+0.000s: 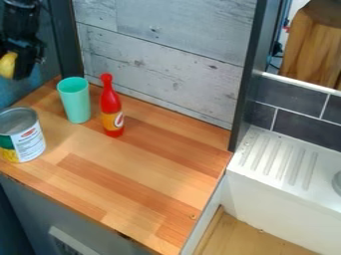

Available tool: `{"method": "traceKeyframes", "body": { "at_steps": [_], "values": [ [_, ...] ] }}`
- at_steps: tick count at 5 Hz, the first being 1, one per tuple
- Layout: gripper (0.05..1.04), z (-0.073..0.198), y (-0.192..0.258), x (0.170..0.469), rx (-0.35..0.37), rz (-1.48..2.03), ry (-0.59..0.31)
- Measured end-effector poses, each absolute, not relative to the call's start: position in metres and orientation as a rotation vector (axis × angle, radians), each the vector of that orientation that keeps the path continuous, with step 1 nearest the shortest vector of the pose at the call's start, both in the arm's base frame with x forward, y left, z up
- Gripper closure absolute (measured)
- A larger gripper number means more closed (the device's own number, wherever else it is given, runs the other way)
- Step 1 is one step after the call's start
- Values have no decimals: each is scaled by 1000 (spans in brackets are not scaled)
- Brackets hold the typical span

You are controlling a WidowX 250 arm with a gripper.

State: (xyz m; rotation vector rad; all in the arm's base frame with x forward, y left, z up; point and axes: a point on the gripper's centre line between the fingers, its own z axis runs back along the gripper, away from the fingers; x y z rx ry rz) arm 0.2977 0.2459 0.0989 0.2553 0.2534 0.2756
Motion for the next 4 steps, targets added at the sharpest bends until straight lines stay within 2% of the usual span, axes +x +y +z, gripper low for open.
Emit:
{"method": "traceKeyframes", "body": {
  "at_steps": [2,3,4],
  "values": [
    [378,68,271,296,185,333,266],
    [378,58,270,299,160,359,230],
    [378,37,267,295,143,408,237]
  ]
}}
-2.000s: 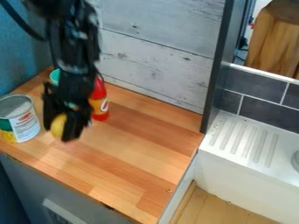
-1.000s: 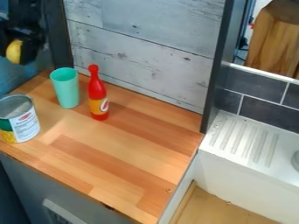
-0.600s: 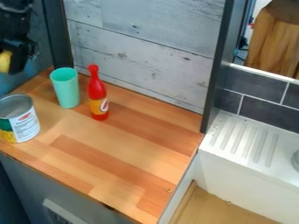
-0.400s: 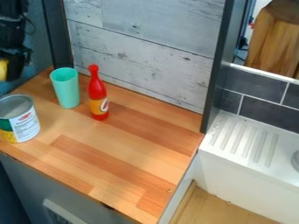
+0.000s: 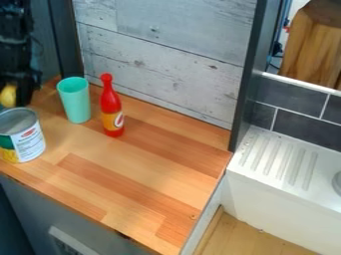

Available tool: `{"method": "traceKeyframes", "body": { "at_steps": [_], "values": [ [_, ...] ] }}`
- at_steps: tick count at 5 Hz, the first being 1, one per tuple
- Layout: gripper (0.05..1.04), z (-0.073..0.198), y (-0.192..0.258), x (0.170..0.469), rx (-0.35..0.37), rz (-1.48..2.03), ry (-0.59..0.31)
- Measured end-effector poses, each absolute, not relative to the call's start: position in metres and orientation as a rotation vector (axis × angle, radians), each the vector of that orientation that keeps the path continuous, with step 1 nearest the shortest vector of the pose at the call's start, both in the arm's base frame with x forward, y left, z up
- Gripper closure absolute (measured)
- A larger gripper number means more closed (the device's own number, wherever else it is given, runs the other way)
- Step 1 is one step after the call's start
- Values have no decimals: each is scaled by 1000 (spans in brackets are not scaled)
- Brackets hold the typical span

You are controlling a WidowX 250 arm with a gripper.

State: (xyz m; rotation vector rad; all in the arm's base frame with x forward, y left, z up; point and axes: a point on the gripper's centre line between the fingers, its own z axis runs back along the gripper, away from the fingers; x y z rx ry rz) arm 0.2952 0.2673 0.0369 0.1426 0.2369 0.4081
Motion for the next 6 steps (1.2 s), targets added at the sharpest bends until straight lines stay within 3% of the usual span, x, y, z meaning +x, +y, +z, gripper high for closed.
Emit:
{"method": "traceKeyframes", "body": {
  "at_steps": [1,3,4,5,6],
  "values": [
    [378,14,264,294,109,433,266],
    [351,8,270,304,62,483,277],
    [264,10,269,303,56,499,287],
    [72,12,268,303,7,542,260],
    [73,39,272,305,-1,558,191]
  ]
}}
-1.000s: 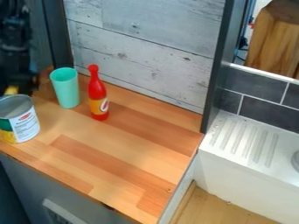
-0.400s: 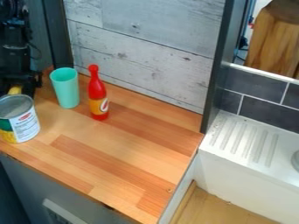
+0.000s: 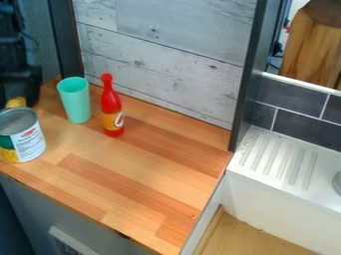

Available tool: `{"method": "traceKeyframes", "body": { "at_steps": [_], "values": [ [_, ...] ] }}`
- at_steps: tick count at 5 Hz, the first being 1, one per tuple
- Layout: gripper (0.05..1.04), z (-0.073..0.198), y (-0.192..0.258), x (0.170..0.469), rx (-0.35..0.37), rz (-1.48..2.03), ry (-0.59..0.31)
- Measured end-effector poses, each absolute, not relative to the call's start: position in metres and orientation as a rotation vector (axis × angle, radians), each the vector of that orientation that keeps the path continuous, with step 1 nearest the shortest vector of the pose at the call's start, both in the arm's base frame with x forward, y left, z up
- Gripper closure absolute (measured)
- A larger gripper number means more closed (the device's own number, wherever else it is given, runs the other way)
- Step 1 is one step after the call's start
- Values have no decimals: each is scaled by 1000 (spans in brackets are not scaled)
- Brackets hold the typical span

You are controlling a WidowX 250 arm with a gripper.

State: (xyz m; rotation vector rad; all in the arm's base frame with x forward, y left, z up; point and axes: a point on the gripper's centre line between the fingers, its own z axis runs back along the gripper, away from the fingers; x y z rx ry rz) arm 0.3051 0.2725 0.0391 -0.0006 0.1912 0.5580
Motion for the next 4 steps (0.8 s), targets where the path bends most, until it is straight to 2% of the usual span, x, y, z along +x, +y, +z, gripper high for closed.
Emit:
{"method": "traceKeyframes", "body": {
  "at_steps": [1,2,3,4],
  "values": [
    [78,57,269,306,37,551,117],
    [79,88,251,303,80,473,60],
    [79,121,234,285,117,364,23],
    [79,125,228,261,93,188,42]
  ]
}}
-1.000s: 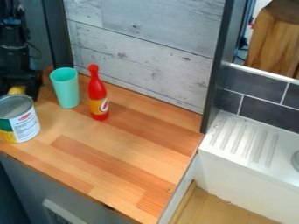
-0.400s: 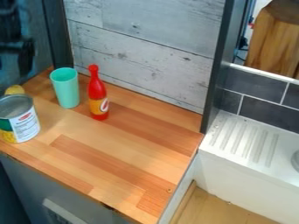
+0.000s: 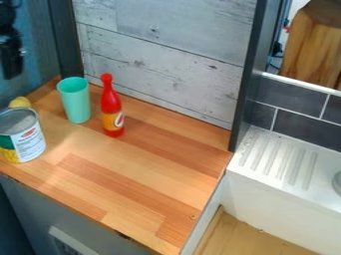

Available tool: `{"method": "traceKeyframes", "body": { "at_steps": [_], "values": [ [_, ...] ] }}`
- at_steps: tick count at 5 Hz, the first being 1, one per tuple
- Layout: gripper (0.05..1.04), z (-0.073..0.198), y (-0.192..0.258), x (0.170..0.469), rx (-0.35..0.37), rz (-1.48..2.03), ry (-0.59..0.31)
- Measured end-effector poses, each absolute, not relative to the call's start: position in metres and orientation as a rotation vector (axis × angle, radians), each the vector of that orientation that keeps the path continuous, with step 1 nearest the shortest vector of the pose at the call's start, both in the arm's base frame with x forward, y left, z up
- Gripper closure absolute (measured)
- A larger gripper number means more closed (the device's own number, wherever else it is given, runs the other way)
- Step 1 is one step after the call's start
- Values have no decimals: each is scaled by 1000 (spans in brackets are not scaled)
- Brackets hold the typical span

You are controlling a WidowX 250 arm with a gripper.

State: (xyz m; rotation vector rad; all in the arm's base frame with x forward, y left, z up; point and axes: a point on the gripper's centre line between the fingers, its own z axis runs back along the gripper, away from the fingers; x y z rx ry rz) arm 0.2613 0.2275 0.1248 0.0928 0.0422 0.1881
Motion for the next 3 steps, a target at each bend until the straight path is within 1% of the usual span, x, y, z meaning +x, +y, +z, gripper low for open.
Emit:
{"method": "traceKeyframes", "body": {
  "at_steps": [1,2,3],
  "values": [
    [79,126,234,240,97,153,95],
    [79,111,232,228,104,77,153],
    [79,109,227,218,122,-15,163]
  ]
}}
